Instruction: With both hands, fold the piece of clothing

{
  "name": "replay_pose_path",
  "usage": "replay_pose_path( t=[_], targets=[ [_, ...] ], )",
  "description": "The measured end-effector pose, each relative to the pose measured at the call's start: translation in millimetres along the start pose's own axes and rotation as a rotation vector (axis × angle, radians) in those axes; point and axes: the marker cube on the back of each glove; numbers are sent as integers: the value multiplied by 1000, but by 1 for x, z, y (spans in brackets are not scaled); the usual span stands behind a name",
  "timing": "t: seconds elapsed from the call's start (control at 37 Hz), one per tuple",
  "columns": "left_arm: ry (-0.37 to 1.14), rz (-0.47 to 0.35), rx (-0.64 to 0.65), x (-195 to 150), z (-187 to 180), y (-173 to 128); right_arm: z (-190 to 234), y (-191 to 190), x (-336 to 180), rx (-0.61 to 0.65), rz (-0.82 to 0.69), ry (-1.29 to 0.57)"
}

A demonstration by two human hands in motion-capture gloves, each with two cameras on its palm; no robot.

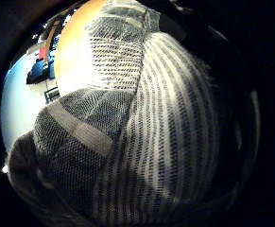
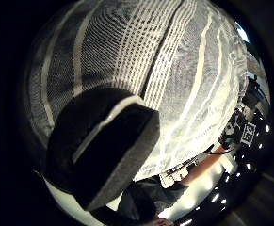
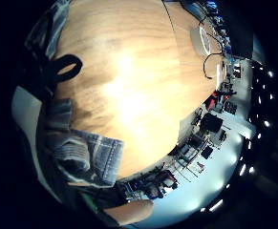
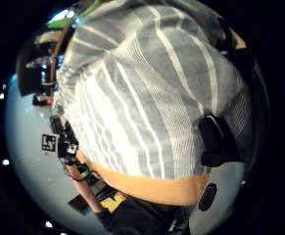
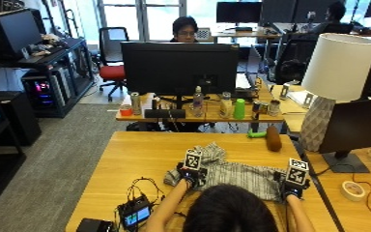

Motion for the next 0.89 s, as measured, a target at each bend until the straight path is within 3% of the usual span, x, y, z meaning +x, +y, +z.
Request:
replay_pose_path(
  t=[0.3, 0.65, 0.7, 0.81, 0.89],
  targets=[
    [2, 14, 41, 1, -1, -3, -4, -8, -5, 73, -6, -24],
    [-24, -80, 104, 0, 0, 3, -11, 0, 2, -133, -27, -120],
    [-14, -83, 92, -1, 1, 6, -13, -19, 8, -134, -40, -132],
    [46, -33, 44, -2, 1, 16, -21, -88, 21, -12, -35, -153],
    [118, -11, 40, -4, -2, 20, -44, -89, 18, 31, -51, -175]
  ],
)
